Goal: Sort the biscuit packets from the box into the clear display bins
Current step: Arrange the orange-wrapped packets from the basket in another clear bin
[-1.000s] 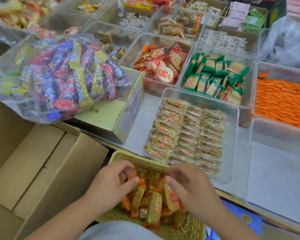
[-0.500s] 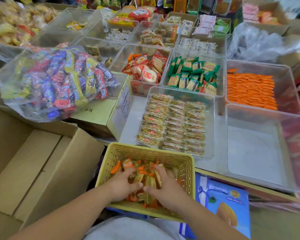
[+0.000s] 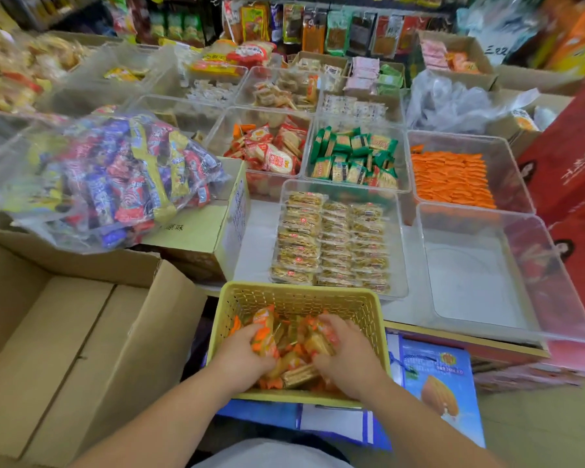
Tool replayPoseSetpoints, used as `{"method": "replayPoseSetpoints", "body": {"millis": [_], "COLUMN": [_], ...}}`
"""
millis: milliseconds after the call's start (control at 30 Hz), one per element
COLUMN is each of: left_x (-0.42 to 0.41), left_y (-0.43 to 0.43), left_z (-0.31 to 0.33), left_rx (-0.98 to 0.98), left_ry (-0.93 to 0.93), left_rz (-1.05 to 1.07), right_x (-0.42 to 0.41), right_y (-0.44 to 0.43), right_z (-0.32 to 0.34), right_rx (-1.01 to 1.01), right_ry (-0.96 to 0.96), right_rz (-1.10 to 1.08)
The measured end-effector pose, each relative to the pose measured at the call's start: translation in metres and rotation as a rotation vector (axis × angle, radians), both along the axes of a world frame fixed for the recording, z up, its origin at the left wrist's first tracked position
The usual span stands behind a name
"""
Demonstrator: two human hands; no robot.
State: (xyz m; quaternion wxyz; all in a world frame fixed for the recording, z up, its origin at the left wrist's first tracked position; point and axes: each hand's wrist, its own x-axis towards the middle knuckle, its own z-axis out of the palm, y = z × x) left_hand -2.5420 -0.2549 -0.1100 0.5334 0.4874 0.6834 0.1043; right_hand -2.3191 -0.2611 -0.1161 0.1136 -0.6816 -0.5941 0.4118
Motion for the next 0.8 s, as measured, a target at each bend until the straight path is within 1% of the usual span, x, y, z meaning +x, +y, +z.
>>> {"method": "replayPoseSetpoints", "body": {"millis": [100, 167, 233, 300, 367, 400, 433, 500, 600, 667, 733, 800], "left_x": [-0.011, -0.018, -0.026, -0.033, -0.037, -0.038, -0.037, -0.034, -0.026, -0.02, -0.014, -0.007], "left_y": [-0.005, -0.007, -0.009, -0.011, -0.013, -0.014, -0.014, -0.014, -0.02, -0.026, -0.032, -0.035], "left_z": [0.013, 0.021, 0.028, 0.031, 0.034, 0.034, 0.034, 0.032, 0.035, 0.044, 0.053, 0.062], "left_rx": [0.033, 0.067, 0.102, 0.12, 0.117, 0.107, 0.092, 0.048, 0.003, 0.012, 0.046, 0.1], "left_ry": [-0.138, -0.219, -0.315, -0.44, -0.598, -0.677, -0.739, -0.818, -0.877, -0.918, -0.954, -0.973], "left_rz": [0.046, 0.094, 0.175, 0.249, 0.333, 0.378, 0.414, 0.465, 0.499, 0.516, 0.534, 0.55], "right_x": [-0.007, -0.014, -0.022, -0.028, -0.033, -0.035, -0.038, -0.043, -0.05, -0.052, -0.048, -0.04], "right_y": [-0.004, -0.009, -0.014, -0.017, -0.019, -0.021, -0.024, -0.03, -0.041, -0.049, -0.055, -0.058], "right_z": [0.016, 0.03, 0.044, 0.049, 0.052, 0.054, 0.056, 0.06, 0.069, 0.078, 0.083, 0.089], "right_rx": [0.047, 0.038, 0.014, -0.04, -0.117, -0.159, -0.196, -0.249, -0.3, -0.312, -0.305, -0.295], "right_ry": [0.031, 0.139, 0.283, 0.502, 0.819, 0.952, 1.043, 1.127, 1.152, 1.17, 1.202, 1.273], "right_rz": [-0.072, -0.175, -0.333, -0.511, -0.687, -0.754, -0.799, -0.833, -0.78, -0.714, -0.719, -0.727]}}
